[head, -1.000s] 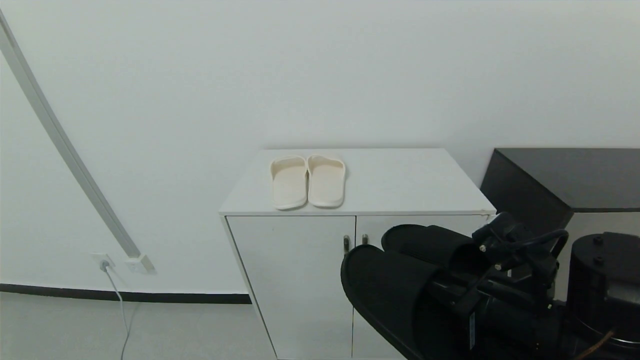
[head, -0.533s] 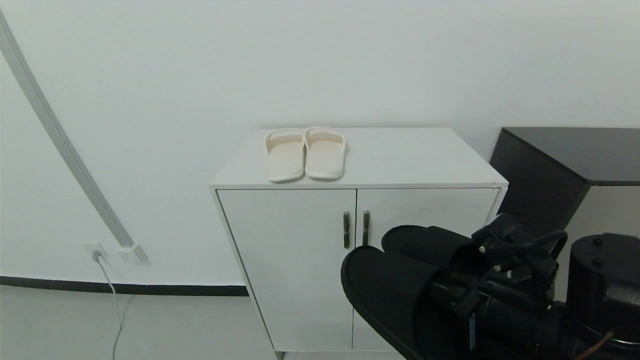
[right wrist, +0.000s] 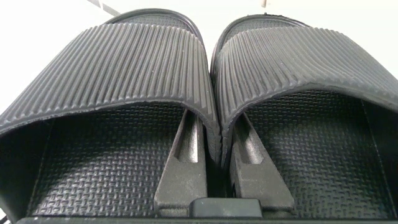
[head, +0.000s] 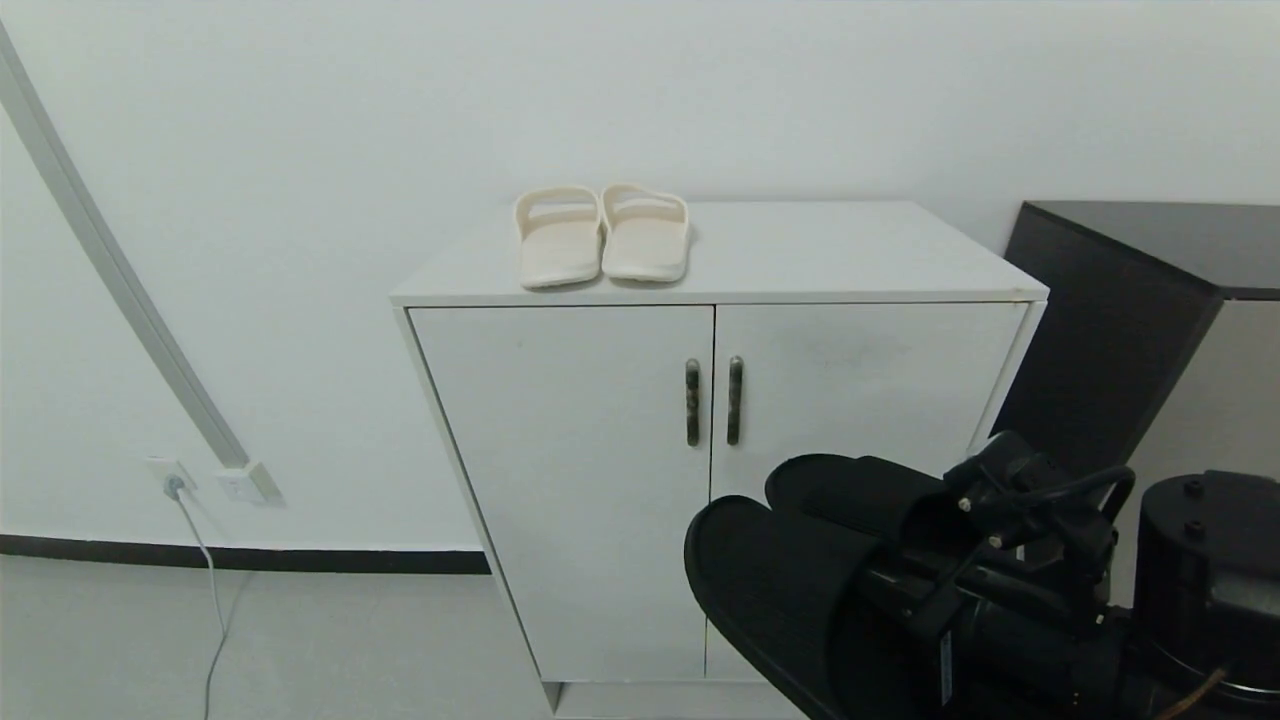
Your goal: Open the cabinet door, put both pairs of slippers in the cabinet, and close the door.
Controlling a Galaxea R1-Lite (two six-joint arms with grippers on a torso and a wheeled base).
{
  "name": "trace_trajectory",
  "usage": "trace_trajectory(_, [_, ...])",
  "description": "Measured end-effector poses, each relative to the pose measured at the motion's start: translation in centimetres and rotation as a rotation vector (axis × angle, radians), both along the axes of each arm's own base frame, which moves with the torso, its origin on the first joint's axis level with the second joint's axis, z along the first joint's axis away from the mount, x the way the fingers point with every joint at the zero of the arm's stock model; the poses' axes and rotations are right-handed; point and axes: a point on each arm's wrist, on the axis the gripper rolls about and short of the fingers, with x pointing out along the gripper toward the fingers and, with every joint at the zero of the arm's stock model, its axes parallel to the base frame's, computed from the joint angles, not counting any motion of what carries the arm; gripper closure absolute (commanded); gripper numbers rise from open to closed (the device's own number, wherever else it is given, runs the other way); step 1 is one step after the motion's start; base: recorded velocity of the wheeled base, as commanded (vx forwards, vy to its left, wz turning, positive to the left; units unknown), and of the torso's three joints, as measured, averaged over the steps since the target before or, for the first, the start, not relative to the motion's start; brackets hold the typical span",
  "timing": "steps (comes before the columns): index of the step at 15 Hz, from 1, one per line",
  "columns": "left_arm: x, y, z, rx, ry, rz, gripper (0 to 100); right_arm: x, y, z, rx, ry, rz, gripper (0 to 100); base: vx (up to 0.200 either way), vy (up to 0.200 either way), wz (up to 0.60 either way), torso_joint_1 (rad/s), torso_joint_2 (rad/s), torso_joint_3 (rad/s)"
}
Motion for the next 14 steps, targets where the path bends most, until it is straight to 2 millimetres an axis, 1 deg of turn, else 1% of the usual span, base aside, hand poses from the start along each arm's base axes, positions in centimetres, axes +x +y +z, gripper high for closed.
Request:
trace_trajectory(5, [0.0,0.0,0.0,0.003,0.001,-0.001,0,0.0,0.0,0.0,-0.001,0.000,0.000,100,0.000,0.000,0.00,-0.107,0.46,0.354])
trace_trajectory(10, [-0.2,0.1,0.0,0.004,-0.024,-0.068,0,0.0,0.0,-0.2,-0.009,0.003,0.001,100,0.000,0.000,0.00,-0.036,0.44,0.392])
trace_trajectory(11, [-0.2,0.1,-0.1,0.004,-0.026,-0.071,0,-0.1,0.0,-0.2,-0.014,0.002,0.003,100,0.000,0.000,0.00,-0.007,0.22,0.212])
trace_trajectory(13, [-0.3,0.1,0.2,0.006,-0.039,-0.072,0,0.0,-0.1,-0.2,-0.015,-0.001,0.001,100,0.000,0.000,0.00,0.000,0.00,0.000])
trace_trajectory(14, [-0.4,0.1,0.9,0.001,-0.059,-0.073,0,-0.1,-0.1,-0.3,-0.017,0.001,0.004,100,0.000,0.000,0.00,0.000,0.00,0.000])
